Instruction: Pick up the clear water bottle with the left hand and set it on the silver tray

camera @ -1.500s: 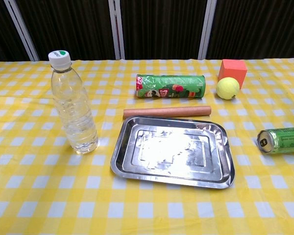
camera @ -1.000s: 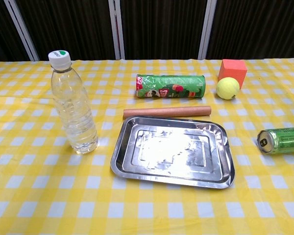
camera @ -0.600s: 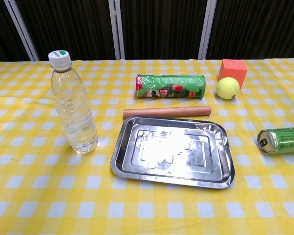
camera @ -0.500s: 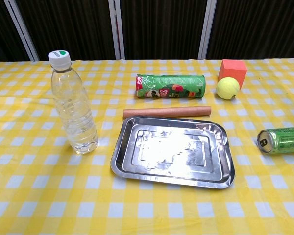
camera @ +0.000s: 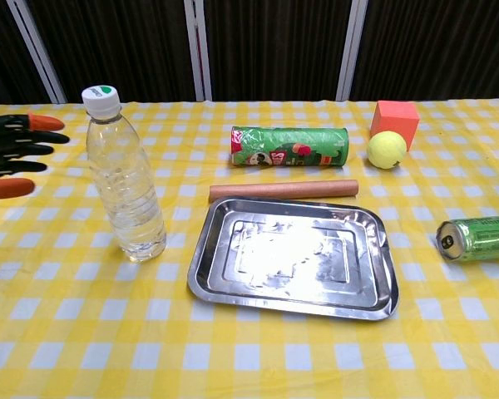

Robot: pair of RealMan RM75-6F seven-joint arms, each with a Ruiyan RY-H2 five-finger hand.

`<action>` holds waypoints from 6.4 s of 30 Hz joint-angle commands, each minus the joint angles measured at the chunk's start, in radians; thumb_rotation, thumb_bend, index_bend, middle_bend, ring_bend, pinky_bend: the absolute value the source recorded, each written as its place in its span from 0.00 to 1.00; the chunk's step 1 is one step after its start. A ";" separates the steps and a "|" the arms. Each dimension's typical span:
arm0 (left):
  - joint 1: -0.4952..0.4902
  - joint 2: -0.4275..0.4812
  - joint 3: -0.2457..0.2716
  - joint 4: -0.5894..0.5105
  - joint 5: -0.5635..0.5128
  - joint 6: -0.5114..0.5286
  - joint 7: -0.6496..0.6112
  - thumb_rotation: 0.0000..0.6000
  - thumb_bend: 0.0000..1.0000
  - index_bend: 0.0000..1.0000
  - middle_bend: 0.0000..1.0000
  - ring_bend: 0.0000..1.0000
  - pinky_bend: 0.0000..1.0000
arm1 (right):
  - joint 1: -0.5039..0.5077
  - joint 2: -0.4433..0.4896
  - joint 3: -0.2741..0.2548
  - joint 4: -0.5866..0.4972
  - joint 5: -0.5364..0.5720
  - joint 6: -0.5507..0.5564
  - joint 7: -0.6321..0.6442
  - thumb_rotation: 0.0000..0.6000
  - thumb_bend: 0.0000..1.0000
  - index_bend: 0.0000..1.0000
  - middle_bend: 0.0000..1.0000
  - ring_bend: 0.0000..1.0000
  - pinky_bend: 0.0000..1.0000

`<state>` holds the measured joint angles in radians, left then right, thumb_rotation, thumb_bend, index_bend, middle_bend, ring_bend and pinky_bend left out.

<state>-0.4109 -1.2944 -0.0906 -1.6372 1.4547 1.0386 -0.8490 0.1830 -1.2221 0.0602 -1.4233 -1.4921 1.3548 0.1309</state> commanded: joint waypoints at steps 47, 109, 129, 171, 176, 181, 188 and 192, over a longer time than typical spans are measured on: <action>-0.199 -0.161 -0.237 -0.271 -0.366 -0.147 0.367 1.00 0.47 0.61 0.57 0.08 0.02 | 0.004 0.011 -0.006 -0.010 -0.007 -0.002 0.022 1.00 0.05 0.01 0.00 0.00 0.00; 0.009 0.431 -0.169 -0.646 -0.123 -0.122 0.101 1.00 0.45 0.61 0.55 0.08 0.02 | 0.001 0.028 -0.013 -0.026 -0.031 0.016 0.065 1.00 0.05 0.01 0.00 0.00 0.00; -0.020 0.049 -0.105 -0.249 -0.031 -0.055 0.005 1.00 0.45 0.62 0.56 0.08 0.02 | 0.013 0.007 -0.019 -0.019 -0.028 -0.009 0.029 1.00 0.05 0.01 0.00 0.00 0.00; 0.097 0.276 -0.040 -0.104 -0.015 0.066 -0.145 1.00 0.46 0.63 0.56 0.08 0.02 | 0.009 0.011 -0.019 -0.026 -0.025 -0.005 0.036 1.00 0.05 0.01 0.00 0.00 0.00; 0.026 0.165 -0.050 -0.107 -0.025 -0.002 -0.058 1.00 0.46 0.63 0.56 0.08 0.02 | 0.011 0.011 -0.016 -0.021 -0.022 -0.006 0.048 1.00 0.05 0.01 0.00 0.00 0.00; -0.086 -0.016 -0.093 -0.116 -0.128 -0.092 0.156 1.00 0.46 0.63 0.56 0.08 0.02 | 0.010 0.018 -0.013 -0.016 -0.018 -0.005 0.070 1.00 0.05 0.01 0.00 0.00 0.00; -0.236 -0.274 -0.187 -0.129 -0.346 -0.112 0.451 1.00 0.46 0.63 0.56 0.08 0.02 | 0.011 0.021 -0.010 0.002 -0.008 -0.016 0.100 1.00 0.05 0.01 0.00 0.00 0.00; -0.306 -0.384 -0.230 -0.127 -0.466 -0.107 0.560 1.00 0.46 0.64 0.56 0.08 0.02 | 0.012 0.020 -0.010 0.008 -0.007 -0.020 0.110 1.00 0.05 0.01 0.00 0.00 0.00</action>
<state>-0.6466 -1.5919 -0.2727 -1.7613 1.0809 0.9401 -0.3682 0.1950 -1.2020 0.0503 -1.4157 -1.4992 1.3360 0.2401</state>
